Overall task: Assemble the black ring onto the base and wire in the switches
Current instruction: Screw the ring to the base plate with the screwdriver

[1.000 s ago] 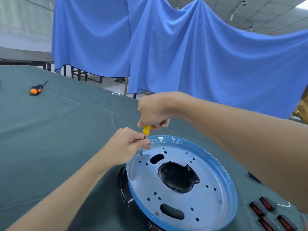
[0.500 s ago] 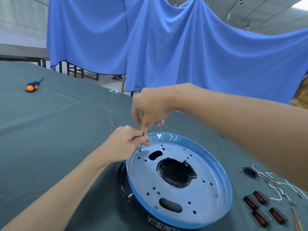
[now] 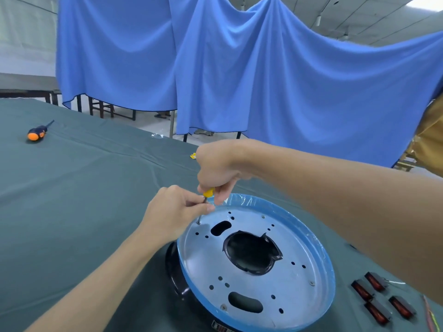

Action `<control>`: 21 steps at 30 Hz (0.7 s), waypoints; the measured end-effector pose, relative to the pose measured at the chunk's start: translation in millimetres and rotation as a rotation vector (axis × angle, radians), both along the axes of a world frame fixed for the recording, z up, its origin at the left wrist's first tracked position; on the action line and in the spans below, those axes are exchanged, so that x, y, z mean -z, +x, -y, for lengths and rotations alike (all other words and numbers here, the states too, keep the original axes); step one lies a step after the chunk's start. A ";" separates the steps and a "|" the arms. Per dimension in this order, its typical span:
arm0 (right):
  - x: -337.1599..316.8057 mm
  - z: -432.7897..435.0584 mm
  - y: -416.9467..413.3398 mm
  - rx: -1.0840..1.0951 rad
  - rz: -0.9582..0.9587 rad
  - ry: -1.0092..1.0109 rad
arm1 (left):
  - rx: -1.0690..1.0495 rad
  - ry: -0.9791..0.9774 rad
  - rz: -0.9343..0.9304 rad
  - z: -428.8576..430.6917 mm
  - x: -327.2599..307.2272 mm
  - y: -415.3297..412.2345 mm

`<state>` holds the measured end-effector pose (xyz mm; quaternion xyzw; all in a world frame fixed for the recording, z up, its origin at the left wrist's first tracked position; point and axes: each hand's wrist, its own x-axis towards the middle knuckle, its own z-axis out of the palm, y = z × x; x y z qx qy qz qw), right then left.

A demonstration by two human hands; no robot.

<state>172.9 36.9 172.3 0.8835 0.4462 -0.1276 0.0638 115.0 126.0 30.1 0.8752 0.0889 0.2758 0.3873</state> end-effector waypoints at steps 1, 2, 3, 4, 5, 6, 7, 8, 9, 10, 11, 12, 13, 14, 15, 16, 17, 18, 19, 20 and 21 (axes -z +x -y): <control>0.9 -1.4 -0.9 0.032 -0.053 0.039 | -0.003 0.002 -0.013 0.6 -0.9 -0.2; 0.7 -2.5 -2.3 0.050 -0.089 0.058 | -0.001 0.009 -0.024 1.0 -1.8 -0.4; -0.4 -3.1 -4.4 0.065 -0.114 0.059 | 0.005 0.019 -0.032 1.7 -2.9 -1.1; -1.9 -3.1 -7.3 0.067 -0.113 0.037 | 0.013 0.025 -0.041 2.0 -4.1 -1.9; -3.8 -2.2 -10.4 0.050 -0.082 -0.007 | 0.021 0.022 -0.047 1.8 -5.1 -2.9; -5.5 -0.7 -12.9 0.012 -0.007 -0.061 | 0.028 0.012 -0.048 1.3 -5.7 -3.4; -6.8 0.6 -13.9 -0.041 0.104 -0.106 | 0.032 0.000 -0.043 1.2 -5.8 -4.0; -8.2 2.1 -13.9 -0.106 0.230 -0.131 | 0.032 -0.013 -0.036 1.3 -5.8 -4.1; -9.7 3.3 -12.5 -0.178 0.346 -0.139 | 0.033 -0.022 -0.030 1.3 -5.8 -4.1; -11.0 4.2 -10.7 -0.252 0.428 -0.149 | 0.037 -0.029 -0.029 1.1 -5.7 -4.1; -12.4 5.2 -9.2 -0.323 0.462 -0.175 | 0.041 -0.032 -0.030 1.1 -5.4 -4.3; -13.6 6.6 -8.3 -0.387 0.461 -0.202 | 0.048 -0.030 -0.033 1.1 -5.1 -4.8; -13.5 7.5 -7.4 -0.439 0.460 -0.221 | 0.051 -0.025 -0.037 1.1 -5.0 -5.4; -12.4 8.2 -6.7 -0.475 0.470 -0.230 | 0.050 -0.023 -0.039 0.9 -4.5 -5.2; -10.6 8.3 -6.1 -0.497 0.483 -0.230 | 0.048 -0.021 -0.038 0.7 -4.0 -5.1; -8.3 7.8 -5.3 -0.507 0.490 -0.226 | 0.048 -0.022 -0.038 0.2 -3.7 -4.8; -6.5 7.0 -4.6 -0.512 0.491 -0.220 | 0.050 -0.024 -0.040 0.0 -3.7 -4.9; -5.5 6.5 -5.2 -0.504 0.485 -0.215 | 0.053 -0.032 -0.042 -0.1 -4.0 -5.1; -5.3 6.3 -5.5 -0.488 0.474 -0.206 | 0.056 -0.041 -0.043 -0.3 -4.0 -4.8; -5.3 7.1 -5.4 -0.461 0.455 -0.188 | 0.057 -0.047 -0.045 -0.5 -3.6 -4.2; -4.7 8.2 -5.2 -0.422 0.430 -0.168 | 0.058 -0.044 -0.050 -0.2 -3.1 -3.9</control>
